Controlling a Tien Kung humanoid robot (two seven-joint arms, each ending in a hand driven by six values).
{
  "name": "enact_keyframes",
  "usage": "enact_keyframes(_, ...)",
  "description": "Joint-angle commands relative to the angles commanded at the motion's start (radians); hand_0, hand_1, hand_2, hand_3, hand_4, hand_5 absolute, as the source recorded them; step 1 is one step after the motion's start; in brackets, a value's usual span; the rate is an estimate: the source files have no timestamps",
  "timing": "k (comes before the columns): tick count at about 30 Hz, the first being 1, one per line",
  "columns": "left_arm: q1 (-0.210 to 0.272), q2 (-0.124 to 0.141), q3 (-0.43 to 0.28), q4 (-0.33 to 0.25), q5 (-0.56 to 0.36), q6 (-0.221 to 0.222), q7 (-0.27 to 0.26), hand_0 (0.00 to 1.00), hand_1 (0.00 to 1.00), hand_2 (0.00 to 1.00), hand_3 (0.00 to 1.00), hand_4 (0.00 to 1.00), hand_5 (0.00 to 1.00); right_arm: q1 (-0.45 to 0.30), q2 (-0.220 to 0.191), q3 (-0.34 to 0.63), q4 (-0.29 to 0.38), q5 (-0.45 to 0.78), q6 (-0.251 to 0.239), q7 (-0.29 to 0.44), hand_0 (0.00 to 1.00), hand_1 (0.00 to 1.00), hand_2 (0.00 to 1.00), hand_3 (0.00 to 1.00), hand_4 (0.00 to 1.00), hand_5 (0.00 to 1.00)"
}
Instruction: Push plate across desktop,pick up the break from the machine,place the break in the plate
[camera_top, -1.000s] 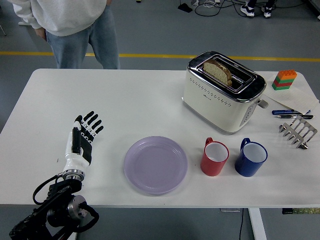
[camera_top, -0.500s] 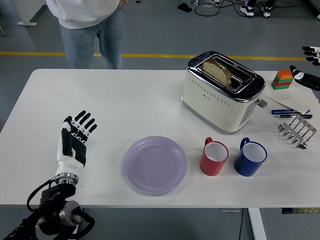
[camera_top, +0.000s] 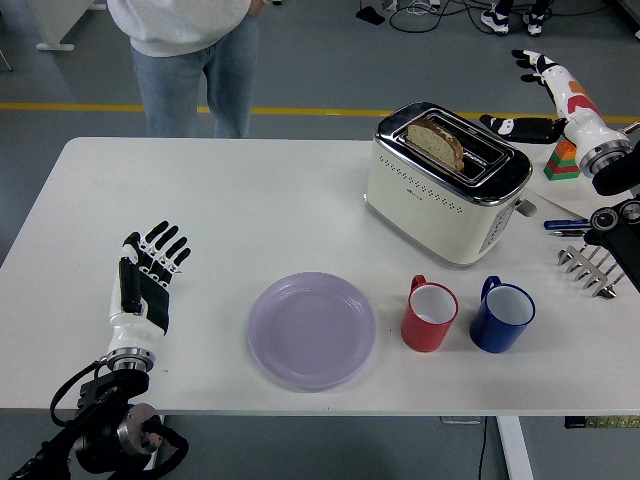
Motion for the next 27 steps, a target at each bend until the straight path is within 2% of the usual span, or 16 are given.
enact_keyframes(5,-0.003,-0.003,0.005,0.004,-0.006,0.002,-0.004,0.716,0.711,0.728,0.657,0.449,0.998,0.057,0.073,-0.041,-0.068,-0.082,-0.032,-0.026,0.976,0.888,0.932,0.957,0.927,0.269)
enact_keyframes(7,-0.004,-0.004,0.007,0.005,-0.005,0.003,-0.004,0.716,0.711,0.728,0.657,0.449,0.998,0.073,0.097,-0.052,-0.092,-0.082,-0.024,-0.033,0.976,0.888,0.932,0.957,0.927,0.269)
enact_keyframes(8,-0.004,-0.004,0.006,0.005,-0.004,0.003,-0.005,0.714,0.708,0.727,0.652,0.439,0.992,0.086,0.110,-0.064,-0.108,-0.091,-0.021,-0.037,0.976,0.885,0.930,0.920,0.922,0.274)
enact_keyframes(13,-0.004,-0.004,0.001,0.007,-0.006,0.006,-0.006,0.714,0.708,0.727,0.652,0.439,0.992,0.123,0.142,-0.097,-0.160,-0.111,-0.014,-0.051,0.976,0.885,0.930,0.920,0.922,0.274)
enact_keyframes(14,-0.004,-0.003,-0.002,0.008,-0.008,0.007,-0.006,0.714,0.704,0.724,0.649,0.429,0.978,0.148,0.159,-0.121,-0.198,-0.127,-0.010,-0.062,0.960,0.875,0.917,0.907,0.919,0.273)
enact_keyframes(19,-0.007,-0.003,0.001,0.011,-0.010,0.007,-0.006,0.714,0.704,0.724,0.649,0.429,0.978,0.201,0.190,-0.176,-0.300,-0.166,0.006,-0.091,0.960,0.875,0.917,0.907,0.919,0.273)
enact_keyframes(20,-0.010,-0.004,0.005,0.013,-0.010,0.005,-0.006,0.713,0.701,0.724,0.644,0.425,0.973,0.216,0.200,-0.190,-0.328,-0.172,0.012,-0.099,0.895,0.813,0.836,0.870,0.912,0.279)
enact_keyframes(25,-0.015,-0.006,0.009,0.019,-0.010,0.005,-0.008,0.713,0.701,0.724,0.644,0.425,0.973,0.246,0.228,-0.216,-0.387,-0.171,0.030,-0.111,0.895,0.813,0.836,0.870,0.912,0.279)
enact_keyframes(26,-0.016,-0.006,0.009,0.020,-0.011,0.005,-0.009,0.713,0.700,0.722,0.641,0.415,0.969,0.249,0.231,-0.221,-0.392,-0.170,0.032,-0.112,0.869,0.781,0.783,0.847,0.905,0.280)
enact_keyframes(27,-0.016,-0.006,0.010,0.020,-0.011,0.005,-0.009,0.713,0.700,0.722,0.641,0.415,0.969,0.250,0.231,-0.222,-0.393,-0.170,0.032,-0.112,0.869,0.781,0.783,0.847,0.905,0.280)
